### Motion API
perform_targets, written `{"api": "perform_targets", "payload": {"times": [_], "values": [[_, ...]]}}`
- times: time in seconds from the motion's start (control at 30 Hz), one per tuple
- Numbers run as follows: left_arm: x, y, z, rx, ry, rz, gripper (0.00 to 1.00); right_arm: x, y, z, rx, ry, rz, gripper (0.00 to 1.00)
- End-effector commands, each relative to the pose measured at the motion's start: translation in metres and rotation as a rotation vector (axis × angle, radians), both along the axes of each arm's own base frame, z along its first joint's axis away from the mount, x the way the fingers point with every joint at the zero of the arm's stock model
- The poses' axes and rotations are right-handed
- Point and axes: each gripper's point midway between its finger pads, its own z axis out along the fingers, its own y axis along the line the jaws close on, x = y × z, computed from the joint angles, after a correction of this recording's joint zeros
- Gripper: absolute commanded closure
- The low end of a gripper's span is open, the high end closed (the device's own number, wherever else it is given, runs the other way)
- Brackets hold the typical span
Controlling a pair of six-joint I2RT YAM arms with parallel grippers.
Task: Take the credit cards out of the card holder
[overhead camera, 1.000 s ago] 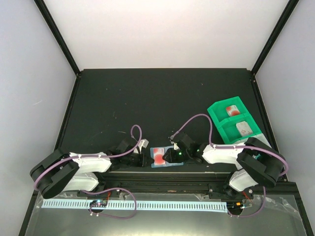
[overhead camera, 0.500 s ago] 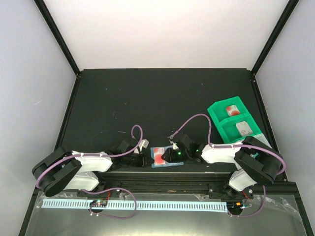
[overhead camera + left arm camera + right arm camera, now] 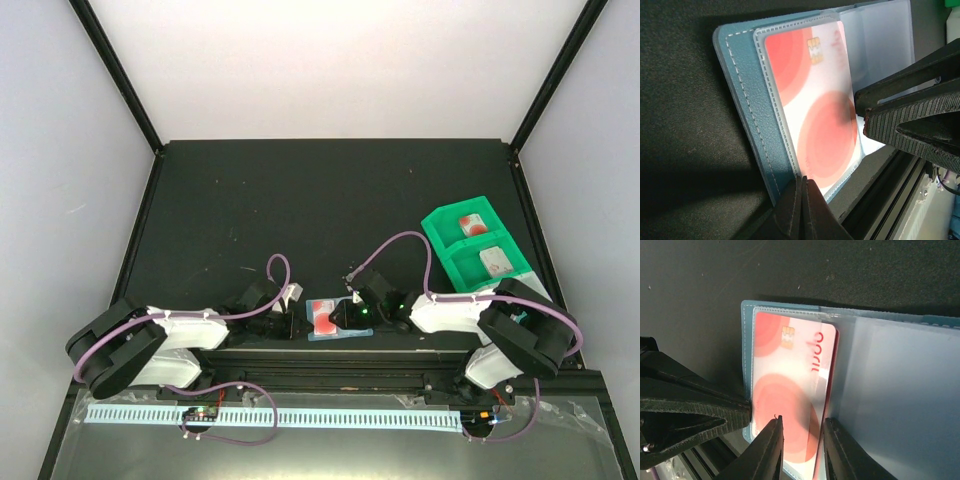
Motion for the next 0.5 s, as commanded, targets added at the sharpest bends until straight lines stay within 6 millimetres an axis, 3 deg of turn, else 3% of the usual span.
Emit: {"api": "perform_targets", "payload": {"times": [0.0,0.47], "values": [[0.0071,-0.0010,-0.0003,0.006,-0.012,0.022,0.98,0.0021,0.0007,-0.0016,0.002,-0.008,-0.017,0.75],[0.0062,-0.0024,-0.0042,0.011,-0.004,0.012,0.98,0.0085,0.0048,0.0037,0.020,-0.029,-0.035,0.77]]}}
